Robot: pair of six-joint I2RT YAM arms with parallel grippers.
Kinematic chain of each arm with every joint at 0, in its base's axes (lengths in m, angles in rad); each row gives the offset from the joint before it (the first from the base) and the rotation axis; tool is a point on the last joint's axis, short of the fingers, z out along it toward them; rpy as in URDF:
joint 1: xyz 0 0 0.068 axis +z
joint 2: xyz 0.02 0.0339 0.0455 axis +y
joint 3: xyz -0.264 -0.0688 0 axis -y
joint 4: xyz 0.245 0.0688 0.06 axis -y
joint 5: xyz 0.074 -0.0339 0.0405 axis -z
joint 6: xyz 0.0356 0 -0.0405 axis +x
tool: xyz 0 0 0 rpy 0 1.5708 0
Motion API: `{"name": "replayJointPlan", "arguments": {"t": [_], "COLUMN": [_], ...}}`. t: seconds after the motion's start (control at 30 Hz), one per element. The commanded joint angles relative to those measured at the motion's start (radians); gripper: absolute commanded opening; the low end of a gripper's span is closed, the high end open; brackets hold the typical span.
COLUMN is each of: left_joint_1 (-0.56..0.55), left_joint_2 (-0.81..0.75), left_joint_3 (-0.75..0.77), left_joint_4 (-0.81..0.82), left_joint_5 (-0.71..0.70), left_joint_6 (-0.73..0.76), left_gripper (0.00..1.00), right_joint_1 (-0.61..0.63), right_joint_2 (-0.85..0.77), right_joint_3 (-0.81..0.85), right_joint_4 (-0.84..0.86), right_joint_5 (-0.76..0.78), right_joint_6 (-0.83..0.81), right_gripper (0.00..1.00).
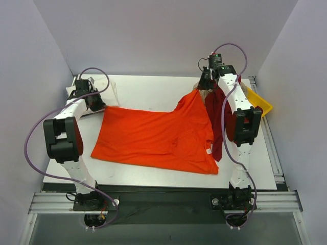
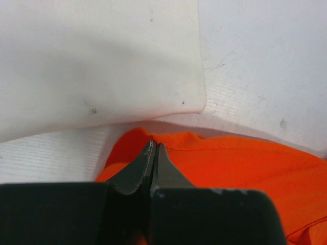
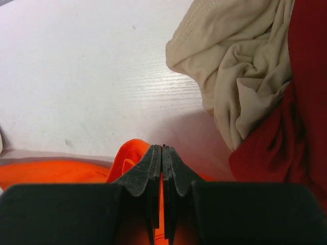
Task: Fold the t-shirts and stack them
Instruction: Grap the side of the flattened tshirt furthest away from the robot with both arms, then fold the other side of the tshirt into a rectangle
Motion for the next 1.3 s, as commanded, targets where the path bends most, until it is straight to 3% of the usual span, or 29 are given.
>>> {"name": "replayJointPlan", "arguments": {"t": [0.0, 0.17, 0.4, 0.77, 1.0, 1.27], "left_joint_1": [0.027, 0.074, 0.121, 0.123, 0.123, 0.121], "left_joint_2": [-0.025, -0.117, -0.17, -0.334, -0.492, -0.562], "left_joint_3": [0.026, -0.073, -0.13, -0.256, -0.362, -0.467], "left_joint_4": [0.044, 0.09, 0.017, -0.049, -0.094, -0.135], "left_joint_5": [0.048, 0.091, 0.166, 0.057, -0.045, -0.058], "left_joint_6": [0.0, -0.015, 0.014, 0.083, 0.08, 0.069], "left_gripper": [0.0, 0.0, 0.0, 0.0, 0.0, 0.0], "right_joint_1": [-0.011, -0.009, 0.015, 0.054, 0.078, 0.123], "right_joint_2": [-0.066, -0.195, -0.422, -0.775, -0.904, -0.994], "right_joint_3": [0.014, -0.115, -0.466, -0.886, -1.043, -1.125], "right_joint_4": [-0.03, -0.028, -0.027, -0.028, -0.039, -0.077], "right_joint_5": [-0.036, -0.07, -0.086, -0.09, -0.093, -0.081], "right_joint_6": [0.015, 0.014, 0.006, 0.069, 0.109, 0.133], "right_gripper": [0.0, 0.0, 0.0, 0.0, 0.0, 0.0]}}
